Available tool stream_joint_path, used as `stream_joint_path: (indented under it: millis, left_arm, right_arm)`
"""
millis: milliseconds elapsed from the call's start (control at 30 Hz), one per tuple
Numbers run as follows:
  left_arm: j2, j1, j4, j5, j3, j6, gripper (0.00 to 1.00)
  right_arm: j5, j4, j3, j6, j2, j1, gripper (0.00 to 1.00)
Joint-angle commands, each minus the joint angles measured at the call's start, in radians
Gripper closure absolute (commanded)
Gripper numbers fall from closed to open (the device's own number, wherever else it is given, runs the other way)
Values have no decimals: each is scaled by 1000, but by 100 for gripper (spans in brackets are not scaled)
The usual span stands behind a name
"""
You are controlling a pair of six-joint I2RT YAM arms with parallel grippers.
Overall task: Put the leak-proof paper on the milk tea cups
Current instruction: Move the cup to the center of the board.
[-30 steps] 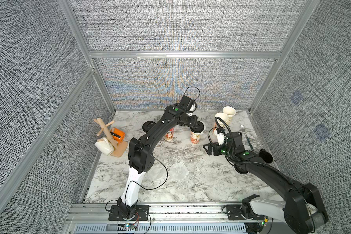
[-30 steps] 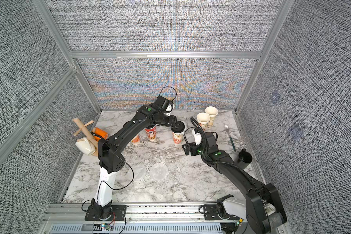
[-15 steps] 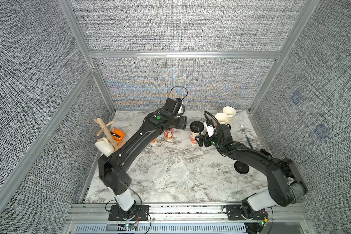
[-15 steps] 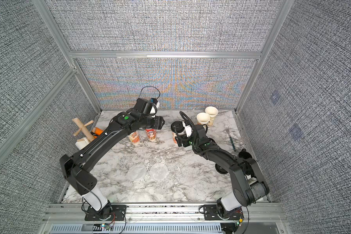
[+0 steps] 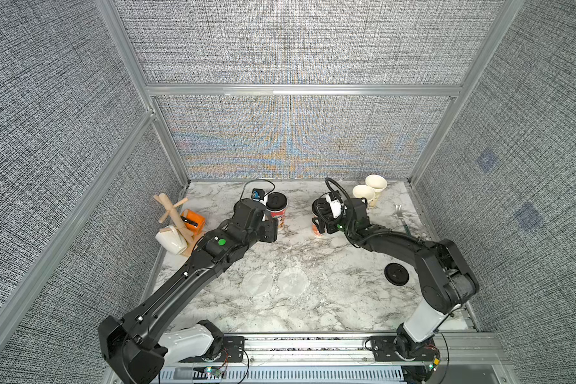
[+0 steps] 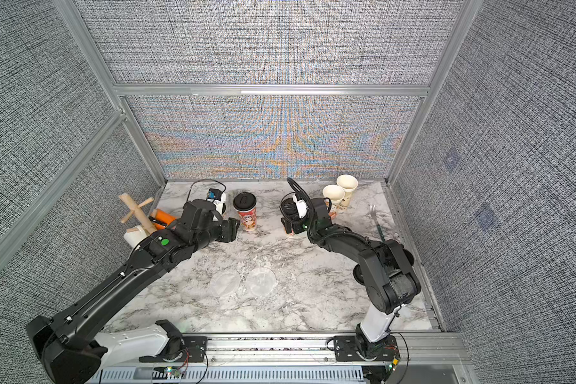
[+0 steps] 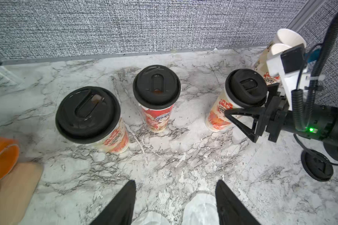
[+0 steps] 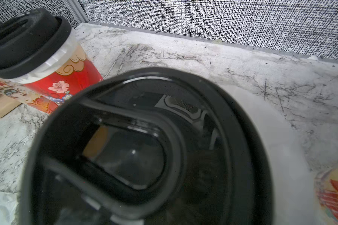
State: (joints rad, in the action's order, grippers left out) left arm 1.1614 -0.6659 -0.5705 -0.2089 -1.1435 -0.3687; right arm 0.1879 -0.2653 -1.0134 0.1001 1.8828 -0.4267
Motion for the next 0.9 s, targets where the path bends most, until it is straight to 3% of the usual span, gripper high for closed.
stream_joint_path:
  millis: [0,867]
  left_arm:
    - [-39,0,-10,-43,45,-14,33]
    - [-154,0,-69,-139,161,-26,33]
  right_arm:
    - [-4,-55,-17,-2,19,-5,3]
    - [-62,-168,-44,58,154,-114,12]
